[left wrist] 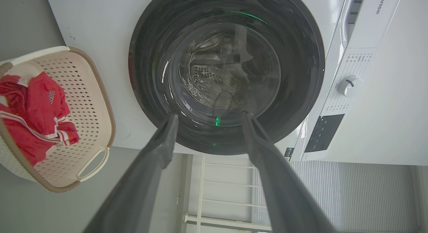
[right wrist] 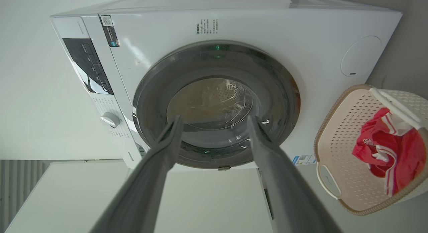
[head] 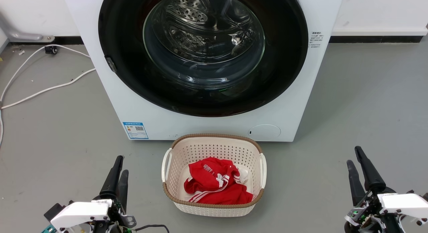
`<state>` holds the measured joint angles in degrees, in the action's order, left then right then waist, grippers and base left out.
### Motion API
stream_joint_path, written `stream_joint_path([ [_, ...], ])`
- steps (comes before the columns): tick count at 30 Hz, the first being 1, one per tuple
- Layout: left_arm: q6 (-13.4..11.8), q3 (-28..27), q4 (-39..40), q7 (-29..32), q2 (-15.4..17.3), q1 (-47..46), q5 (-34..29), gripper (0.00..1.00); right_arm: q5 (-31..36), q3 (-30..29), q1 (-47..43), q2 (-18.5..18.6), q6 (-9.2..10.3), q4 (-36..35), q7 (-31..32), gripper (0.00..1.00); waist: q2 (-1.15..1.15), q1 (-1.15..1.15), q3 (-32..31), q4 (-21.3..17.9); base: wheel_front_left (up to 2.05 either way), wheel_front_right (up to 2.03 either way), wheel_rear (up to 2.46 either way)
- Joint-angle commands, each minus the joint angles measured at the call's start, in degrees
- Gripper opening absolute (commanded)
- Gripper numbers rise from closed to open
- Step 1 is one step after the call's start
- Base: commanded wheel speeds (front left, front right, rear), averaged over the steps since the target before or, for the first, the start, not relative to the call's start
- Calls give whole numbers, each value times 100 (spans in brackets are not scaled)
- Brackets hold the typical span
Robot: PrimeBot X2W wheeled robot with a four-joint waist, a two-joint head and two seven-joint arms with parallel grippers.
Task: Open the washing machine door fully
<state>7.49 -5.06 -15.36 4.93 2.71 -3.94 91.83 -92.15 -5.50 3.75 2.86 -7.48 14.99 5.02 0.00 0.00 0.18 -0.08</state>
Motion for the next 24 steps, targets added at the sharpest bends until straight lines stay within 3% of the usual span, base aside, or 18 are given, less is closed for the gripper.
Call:
stream_joint_path([
  [1,0,47,150,-71,12,-118,-88,100,62,43,77,7,0,-176,-68,100,0,0,0,-2,0,0,0],
  [8,0,72,338,-236,13,-99,-478,100,322,23,23,8,0,-348,-234,100,0,0,-7,-3,0,0,0],
  [14,0,97,542,-390,14,-78,-1129,100,1044,36,-16,8,0,-578,-388,100,0,0,-20,-1,0,0,0],
  [24,0,105,833,-624,16,-43,-2243,100,2796,196,-128,9,-1,-950,-625,100,0,0,-39,14,0,0,0],
])
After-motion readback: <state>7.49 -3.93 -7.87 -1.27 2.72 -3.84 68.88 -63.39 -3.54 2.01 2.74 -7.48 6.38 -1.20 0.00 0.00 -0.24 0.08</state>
